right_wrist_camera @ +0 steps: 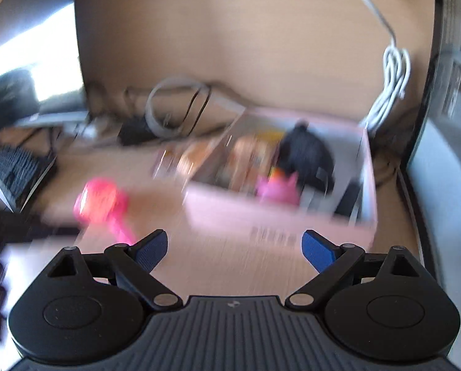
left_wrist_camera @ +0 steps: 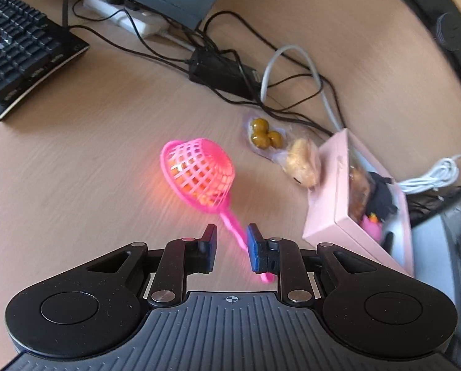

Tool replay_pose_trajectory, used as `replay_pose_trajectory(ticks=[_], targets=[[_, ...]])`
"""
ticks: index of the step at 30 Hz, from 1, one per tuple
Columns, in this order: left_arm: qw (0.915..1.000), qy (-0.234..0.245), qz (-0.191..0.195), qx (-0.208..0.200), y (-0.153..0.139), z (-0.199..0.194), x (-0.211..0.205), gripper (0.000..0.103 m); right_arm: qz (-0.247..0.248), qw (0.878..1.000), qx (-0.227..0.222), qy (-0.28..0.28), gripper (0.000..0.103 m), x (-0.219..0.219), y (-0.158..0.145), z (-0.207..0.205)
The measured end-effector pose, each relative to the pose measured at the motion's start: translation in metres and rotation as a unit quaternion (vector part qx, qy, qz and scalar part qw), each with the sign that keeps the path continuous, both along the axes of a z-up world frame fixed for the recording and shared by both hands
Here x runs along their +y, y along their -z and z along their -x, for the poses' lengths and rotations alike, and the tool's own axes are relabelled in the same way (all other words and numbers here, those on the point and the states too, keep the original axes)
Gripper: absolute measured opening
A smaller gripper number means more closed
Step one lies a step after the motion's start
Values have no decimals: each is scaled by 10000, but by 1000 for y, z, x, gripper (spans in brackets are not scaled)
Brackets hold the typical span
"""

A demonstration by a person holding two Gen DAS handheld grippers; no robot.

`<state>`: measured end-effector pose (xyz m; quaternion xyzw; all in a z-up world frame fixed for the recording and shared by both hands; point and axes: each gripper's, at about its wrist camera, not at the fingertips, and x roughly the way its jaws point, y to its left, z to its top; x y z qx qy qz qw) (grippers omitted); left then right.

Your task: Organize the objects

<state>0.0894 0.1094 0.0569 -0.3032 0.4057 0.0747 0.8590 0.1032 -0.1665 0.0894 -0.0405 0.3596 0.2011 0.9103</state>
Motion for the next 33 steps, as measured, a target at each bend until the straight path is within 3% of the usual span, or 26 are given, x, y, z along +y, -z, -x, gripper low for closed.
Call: replay_pose_trajectory(ticks=[3, 6, 8, 9, 13, 16, 18, 20, 24, 28, 30, 33], targets=[[9997, 54, -192, 133, 5, -20, -13, 23, 119, 9999, 92, -85, 94, -5, 13, 29], [9975, 4, -647, 291, 12, -36, -26, 23, 131, 9996, 232, 80, 94, -16, 20, 42], [9967, -24, -701, 399, 19, -44, -29, 23, 85, 9989, 375, 256, 94, -26, 25, 46], [9962, 0, -764, 407, 22, -48, -31, 31, 52, 9984, 436, 345, 94, -32, 27, 47], [9934, 139, -1125, 200, 24, -52, -38, 29, -31, 9968, 510, 613, 94, -47, 31, 50], [9938, 188, -1086, 170, 22, -52, -35, 22, -57, 9961, 537, 699, 94, -50, 34, 51], [9932, 388, -1093, 55, 17, -47, -35, 13, -60, 9960, 547, 705, 94, -48, 34, 50], [9922, 678, -1046, -97, 10, -35, -36, 10, -63, 9964, 537, 653, 94, -42, 32, 50], [9835, 1522, -945, -234, 4, 4, -41, 10, -26, 9979, 475, 431, 95, -23, 27, 48], [9755, 2099, -651, 105, 14, 46, -27, 10, 7, 9988, 454, 191, 95, -2, 24, 43], [9738, 2147, -717, 241, 18, 63, -20, 10, 53, 9991, 424, 51, 95, 9, 23, 41], [9793, 1929, -569, 217, 18, 76, -6, 10, 119, 9991, 391, -144, 95, 25, 22, 37]])
